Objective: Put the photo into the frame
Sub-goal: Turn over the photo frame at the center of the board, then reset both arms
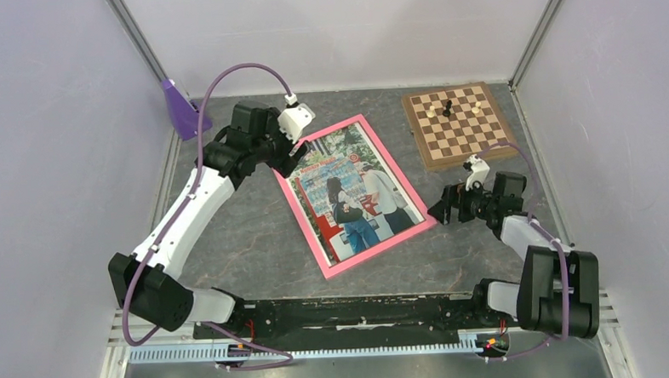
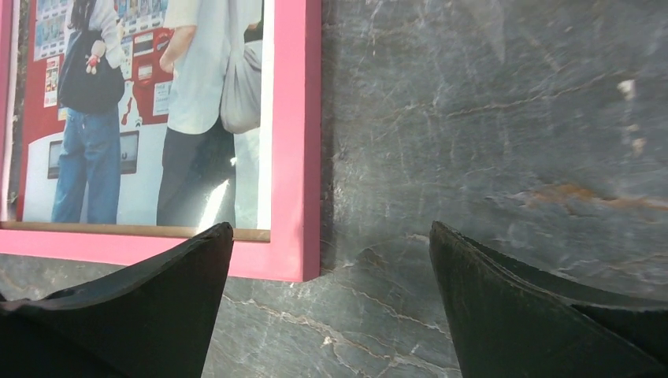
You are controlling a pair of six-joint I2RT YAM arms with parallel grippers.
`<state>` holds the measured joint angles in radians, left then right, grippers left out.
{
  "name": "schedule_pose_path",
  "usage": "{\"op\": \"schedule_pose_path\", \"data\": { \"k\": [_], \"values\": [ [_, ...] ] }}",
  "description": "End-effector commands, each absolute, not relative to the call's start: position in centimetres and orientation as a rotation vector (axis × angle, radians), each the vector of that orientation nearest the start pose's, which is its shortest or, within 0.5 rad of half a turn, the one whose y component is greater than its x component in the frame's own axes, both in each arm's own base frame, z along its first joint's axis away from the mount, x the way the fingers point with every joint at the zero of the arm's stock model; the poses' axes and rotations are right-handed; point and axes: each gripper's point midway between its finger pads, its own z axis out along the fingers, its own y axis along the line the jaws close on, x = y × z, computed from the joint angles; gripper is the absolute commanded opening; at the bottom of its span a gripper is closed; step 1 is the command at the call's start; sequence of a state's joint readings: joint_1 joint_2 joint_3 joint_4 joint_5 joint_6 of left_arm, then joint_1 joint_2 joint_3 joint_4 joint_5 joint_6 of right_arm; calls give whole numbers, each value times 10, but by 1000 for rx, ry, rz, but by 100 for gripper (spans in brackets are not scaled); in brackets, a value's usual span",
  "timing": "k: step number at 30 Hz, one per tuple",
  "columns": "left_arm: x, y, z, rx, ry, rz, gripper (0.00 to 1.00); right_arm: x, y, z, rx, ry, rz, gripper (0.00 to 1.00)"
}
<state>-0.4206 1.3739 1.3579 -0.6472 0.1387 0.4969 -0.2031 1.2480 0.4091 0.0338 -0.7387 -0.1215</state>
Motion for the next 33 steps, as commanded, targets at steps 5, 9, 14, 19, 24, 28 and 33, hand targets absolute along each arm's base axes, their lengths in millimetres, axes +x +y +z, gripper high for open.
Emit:
{"op": "schedule_pose_path", "data": {
  "k": [5, 9, 14, 19, 24, 28, 33],
  "values": [
    [353, -155, 240, 781, 1964, -133, 87, 297, 32, 91, -341, 2086, 416, 98],
    [349, -141, 226, 667, 1987, -113, 88, 308, 17, 128, -347, 1993, 267, 98],
    [342, -129, 219, 557, 1996, -110, 89, 314, -2, 165, -303, 1912, 119, 98],
    [338, -120, 222, 464, 2006, -127, 93, 317, -11, 173, -221, 1918, 88, 98],
    [340, -95, 236, 315, 2004, -128, 100, 318, -25, 174, -114, 1940, 36, 98],
    [336, -75, 247, 235, 1989, -116, 100, 317, -31, 178, -131, 1916, -28, 98],
    [325, -60, 251, 187, 1966, -91, 100, 314, -27, 178, -145, 1881, -13, 98]
  ]
}}
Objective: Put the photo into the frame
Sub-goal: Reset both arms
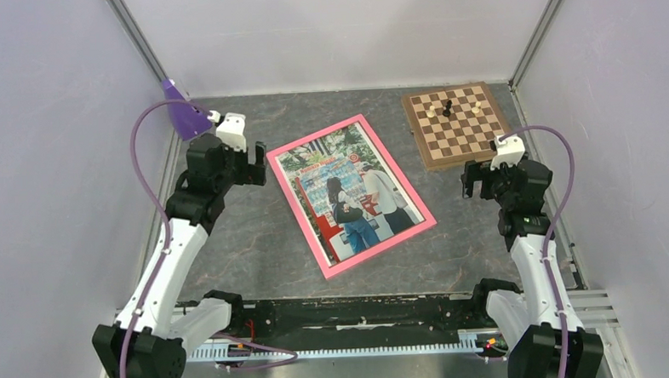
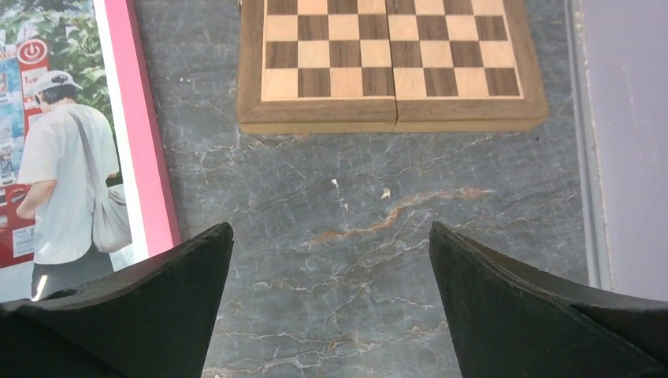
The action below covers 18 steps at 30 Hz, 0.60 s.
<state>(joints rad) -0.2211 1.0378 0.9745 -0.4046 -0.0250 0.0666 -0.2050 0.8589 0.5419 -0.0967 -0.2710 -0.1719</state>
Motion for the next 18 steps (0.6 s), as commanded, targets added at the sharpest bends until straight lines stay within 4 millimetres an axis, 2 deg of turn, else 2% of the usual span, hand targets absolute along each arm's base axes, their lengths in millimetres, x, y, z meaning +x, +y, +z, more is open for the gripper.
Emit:
{"op": "schedule_pose_path", "data": {
  "k": [1, 9, 18],
  "values": [
    [323, -58, 251, 182, 1965, -87, 100, 314, -27, 179, -151, 1883, -15, 98],
    [317, -47, 248, 93, 1932, -94, 100, 310, -35, 190, -166, 1851, -90, 98],
    [316, -41, 258, 86, 1822, -76, 100, 302, -39, 211, -199, 1743, -173, 98]
  ]
}}
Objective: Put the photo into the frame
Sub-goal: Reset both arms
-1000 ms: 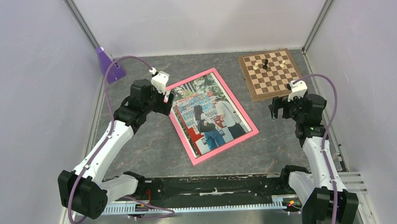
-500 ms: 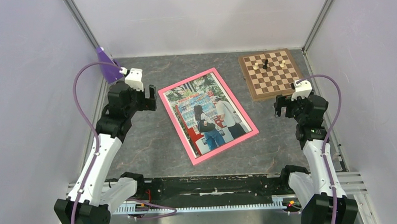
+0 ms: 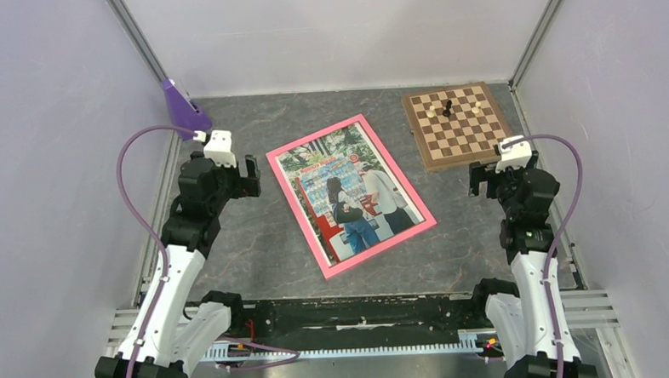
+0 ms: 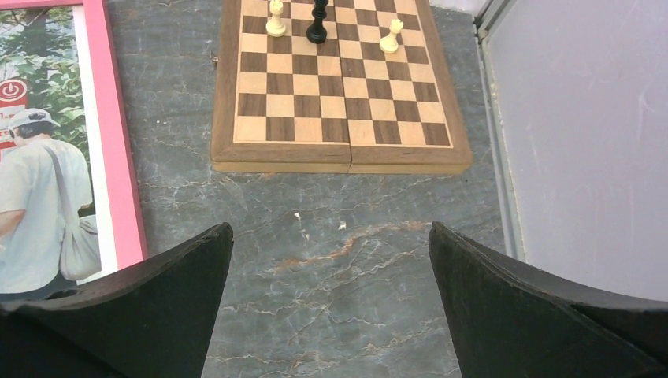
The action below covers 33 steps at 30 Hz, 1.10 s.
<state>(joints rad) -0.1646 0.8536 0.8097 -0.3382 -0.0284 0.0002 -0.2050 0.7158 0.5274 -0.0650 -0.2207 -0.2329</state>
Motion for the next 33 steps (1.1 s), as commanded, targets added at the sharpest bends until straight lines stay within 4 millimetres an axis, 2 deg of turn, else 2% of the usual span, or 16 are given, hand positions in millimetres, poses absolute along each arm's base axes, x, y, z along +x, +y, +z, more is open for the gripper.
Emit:
{"op": "schedule_pose_path", "data": {
  "k": [1, 6, 10, 33],
  "values": [
    [317, -38, 258, 81, 1816, -61, 100, 301, -39, 211, -203, 1742, -177, 98],
    [316, -30, 256, 66, 1796, -27, 100, 301, -40, 209, -214, 1745, -190, 98],
    [315, -33, 252, 78, 1801, -42, 100, 300, -41, 201, -221, 1761, -193, 98],
    [311, -37, 244, 104, 1810, -79, 100, 297, -37, 202, -271, 1743, -203, 98]
  ]
}}
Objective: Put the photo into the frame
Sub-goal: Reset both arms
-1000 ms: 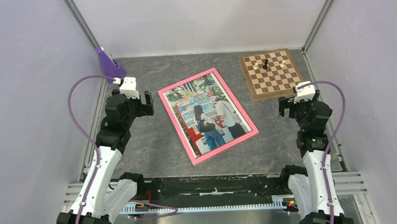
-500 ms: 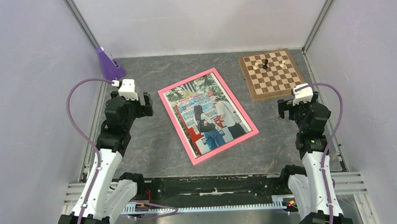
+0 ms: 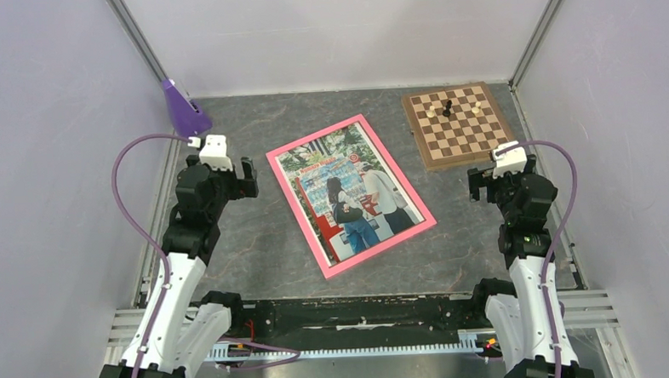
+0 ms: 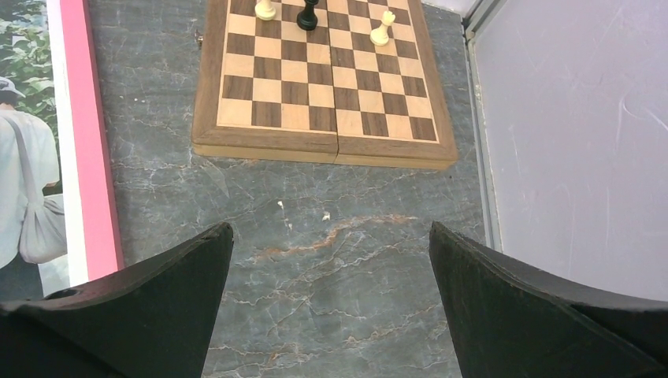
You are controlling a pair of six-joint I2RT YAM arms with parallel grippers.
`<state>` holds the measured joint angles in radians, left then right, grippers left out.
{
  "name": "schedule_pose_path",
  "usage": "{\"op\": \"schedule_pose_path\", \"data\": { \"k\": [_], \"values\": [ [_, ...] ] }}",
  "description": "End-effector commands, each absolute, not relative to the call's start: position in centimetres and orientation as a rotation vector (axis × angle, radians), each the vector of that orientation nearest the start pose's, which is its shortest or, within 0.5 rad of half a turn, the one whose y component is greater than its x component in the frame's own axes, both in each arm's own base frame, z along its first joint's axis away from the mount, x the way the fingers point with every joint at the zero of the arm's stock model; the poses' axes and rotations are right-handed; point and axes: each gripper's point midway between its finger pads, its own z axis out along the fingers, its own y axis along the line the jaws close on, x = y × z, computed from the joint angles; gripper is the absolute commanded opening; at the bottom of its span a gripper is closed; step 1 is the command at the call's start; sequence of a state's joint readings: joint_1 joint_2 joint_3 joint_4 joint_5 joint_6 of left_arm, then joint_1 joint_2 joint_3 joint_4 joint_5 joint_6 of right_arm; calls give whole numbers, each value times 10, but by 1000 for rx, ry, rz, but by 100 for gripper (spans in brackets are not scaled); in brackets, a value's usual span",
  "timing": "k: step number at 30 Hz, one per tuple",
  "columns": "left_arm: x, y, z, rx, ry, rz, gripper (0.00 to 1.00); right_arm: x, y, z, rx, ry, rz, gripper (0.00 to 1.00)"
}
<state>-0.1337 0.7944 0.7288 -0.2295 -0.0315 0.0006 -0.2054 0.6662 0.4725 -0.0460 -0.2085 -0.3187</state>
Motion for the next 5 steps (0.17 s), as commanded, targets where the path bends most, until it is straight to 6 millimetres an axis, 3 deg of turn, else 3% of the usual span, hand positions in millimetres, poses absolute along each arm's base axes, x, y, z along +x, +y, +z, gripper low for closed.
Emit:
{"op": "schedule_pose_path", "data": {
  "k": [1, 5],
  "values": [
    [311, -37, 244, 102, 1811, -77, 100, 297, -37, 201, -272, 1745, -202, 98],
    [311, -37, 243, 105, 1813, -79, 100, 297, -38, 202, -273, 1744, -204, 98]
  ]
}}
